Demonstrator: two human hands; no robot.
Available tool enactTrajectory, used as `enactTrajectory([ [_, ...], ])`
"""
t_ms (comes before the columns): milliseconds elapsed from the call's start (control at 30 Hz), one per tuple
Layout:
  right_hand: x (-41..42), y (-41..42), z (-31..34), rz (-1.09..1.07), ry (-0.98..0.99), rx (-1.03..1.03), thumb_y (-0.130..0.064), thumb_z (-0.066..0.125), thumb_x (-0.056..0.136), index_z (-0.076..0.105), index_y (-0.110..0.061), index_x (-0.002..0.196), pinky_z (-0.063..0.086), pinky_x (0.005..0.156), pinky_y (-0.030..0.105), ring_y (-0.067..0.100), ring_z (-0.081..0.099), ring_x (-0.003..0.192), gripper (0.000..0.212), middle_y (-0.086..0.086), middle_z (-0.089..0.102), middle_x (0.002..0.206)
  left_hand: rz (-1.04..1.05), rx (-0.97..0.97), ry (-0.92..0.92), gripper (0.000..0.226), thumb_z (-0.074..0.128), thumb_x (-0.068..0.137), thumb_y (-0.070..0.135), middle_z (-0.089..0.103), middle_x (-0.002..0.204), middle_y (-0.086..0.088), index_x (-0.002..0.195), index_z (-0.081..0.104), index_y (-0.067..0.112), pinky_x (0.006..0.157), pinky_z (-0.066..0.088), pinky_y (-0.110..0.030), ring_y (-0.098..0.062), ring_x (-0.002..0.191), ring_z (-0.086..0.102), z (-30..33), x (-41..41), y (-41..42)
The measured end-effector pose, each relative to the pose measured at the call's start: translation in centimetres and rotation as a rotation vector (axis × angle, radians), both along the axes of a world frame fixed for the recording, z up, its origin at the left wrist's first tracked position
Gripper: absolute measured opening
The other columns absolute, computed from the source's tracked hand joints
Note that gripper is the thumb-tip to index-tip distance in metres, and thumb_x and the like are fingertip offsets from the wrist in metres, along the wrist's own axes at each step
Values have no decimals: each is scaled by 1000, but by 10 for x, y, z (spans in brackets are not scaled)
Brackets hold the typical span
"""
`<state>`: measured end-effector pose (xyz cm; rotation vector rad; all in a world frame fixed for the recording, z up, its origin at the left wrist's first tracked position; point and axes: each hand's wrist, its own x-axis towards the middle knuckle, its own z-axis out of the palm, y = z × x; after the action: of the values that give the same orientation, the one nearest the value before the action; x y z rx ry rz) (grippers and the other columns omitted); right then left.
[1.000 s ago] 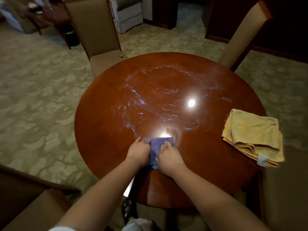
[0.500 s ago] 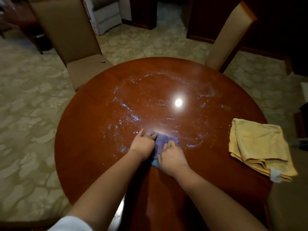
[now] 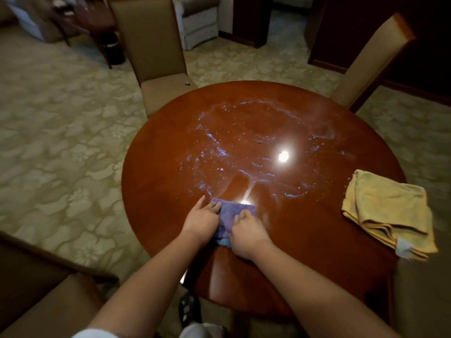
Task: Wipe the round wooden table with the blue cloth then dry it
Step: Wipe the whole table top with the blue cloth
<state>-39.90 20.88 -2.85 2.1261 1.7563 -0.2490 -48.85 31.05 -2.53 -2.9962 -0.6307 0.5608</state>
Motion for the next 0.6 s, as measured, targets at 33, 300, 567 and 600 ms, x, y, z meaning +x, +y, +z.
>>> enactTrajectory([
  [33,-3,0,-2,3,6,-9,-32,34,100,55,-6,123,38,97,41,34,44,113,40,19,53,124,18,0,-5,46,41,98,18,18,158,-4,144,39,17,118,-4,-40,-17,145,19,0,-6,-1],
  [300,-7,20,-7,123,-7,-32,-28,36,99,54,-8,130,38,99,42,35,38,121,41,18,48,131,129,4,13,49,45,95,18,22,157,-5,144,39,18,118,-1,-39,-16,144,21,-2,-24,8],
  [567,-4,77,-5,144,-18,-39,-28,38,97,62,-14,115,35,101,43,34,45,110,34,18,56,120,103,15,43,48,42,97,18,18,158,-6,145,36,17,118,0,-40,-18,145,18,-1,-11,68],
  [600,-1,85,-7,121,-9,-38,-28,38,97,61,-13,117,35,101,43,34,45,111,34,18,55,121,80,18,44,48,42,97,18,17,158,-5,145,38,17,118,0,-41,-17,145,18,-1,-5,79],
])
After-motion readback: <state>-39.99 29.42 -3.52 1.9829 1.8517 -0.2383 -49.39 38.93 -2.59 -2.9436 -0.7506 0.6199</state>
